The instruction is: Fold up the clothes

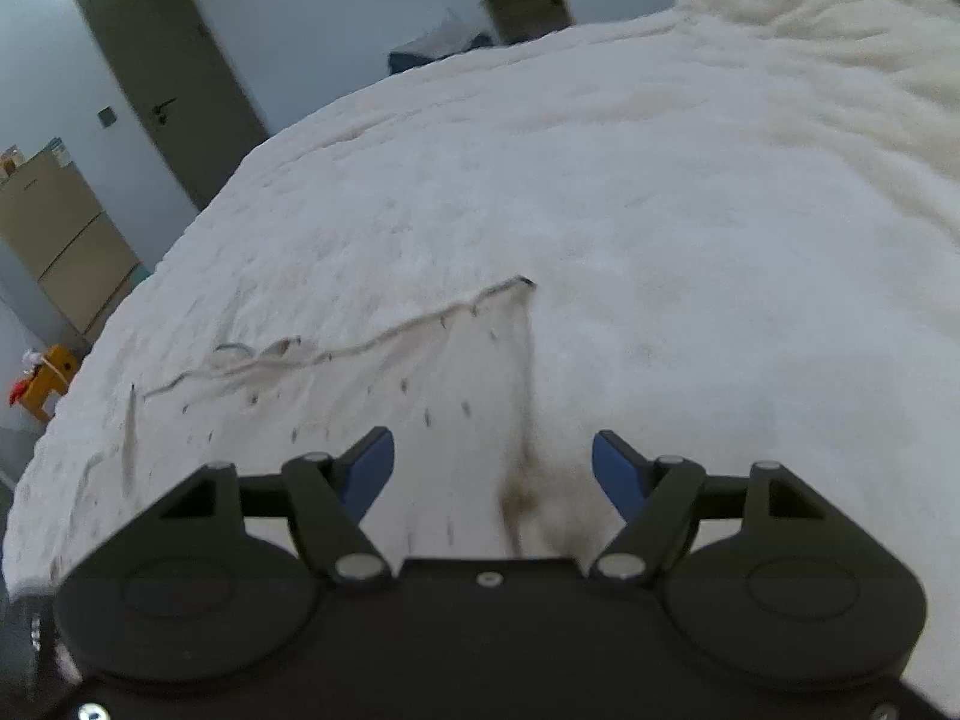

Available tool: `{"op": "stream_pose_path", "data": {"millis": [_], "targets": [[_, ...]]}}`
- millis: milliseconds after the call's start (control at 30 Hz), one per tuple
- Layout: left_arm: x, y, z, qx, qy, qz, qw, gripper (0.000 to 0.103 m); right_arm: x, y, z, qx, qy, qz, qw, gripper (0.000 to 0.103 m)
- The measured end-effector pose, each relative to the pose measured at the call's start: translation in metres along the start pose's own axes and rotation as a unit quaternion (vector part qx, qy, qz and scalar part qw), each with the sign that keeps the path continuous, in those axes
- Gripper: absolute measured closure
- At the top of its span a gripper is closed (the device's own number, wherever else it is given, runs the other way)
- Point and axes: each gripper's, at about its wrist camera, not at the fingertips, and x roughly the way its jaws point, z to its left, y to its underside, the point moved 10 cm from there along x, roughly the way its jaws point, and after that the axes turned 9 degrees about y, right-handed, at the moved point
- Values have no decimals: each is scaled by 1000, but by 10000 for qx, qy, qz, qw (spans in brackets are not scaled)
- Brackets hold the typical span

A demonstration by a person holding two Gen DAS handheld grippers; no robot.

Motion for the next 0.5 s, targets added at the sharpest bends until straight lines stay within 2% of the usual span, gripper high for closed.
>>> {"op": "stream_pose_path", "data": {"millis": [67, 133, 233, 267, 300, 367, 433, 467, 500], "targets": [[39, -8, -23, 423, -82, 83, 9990, 49, 40, -23, -1, 278, -166, 248, 9992, 33], [74, -17, -33, 427, -55, 134, 9990, 50, 69, -37, -2, 441, -187, 378, 9981, 34], [110, -15, -41, 317, 182, 384, 9986, 52, 112, -44, -5, 546, -118, 703, 9960, 50], [122, -12, -43, 277, 291, 520, 9978, 56, 127, -45, -6, 577, -88, 829, 9948, 68], [134, -7, -45, 236, 390, 653, 9968, 56, 143, -47, -8, 609, -58, 954, 9936, 99], [147, 5, -47, 255, 466, 781, 9955, 56, 157, -52, -9, 604, -65, 954, 9936, 101], [157, 13, -49, 311, 489, 833, 9948, 57, 154, -66, -11, 581, -45, 478, 9972, 101], [158, 15, -50, 317, 478, 828, 9949, 57, 151, -72, -14, 554, 36, 229, 9982, 103], [158, 15, -51, 311, 475, 821, 9950, 57, 147, -77, -17, 506, 210, 9, 9985, 100]]}}
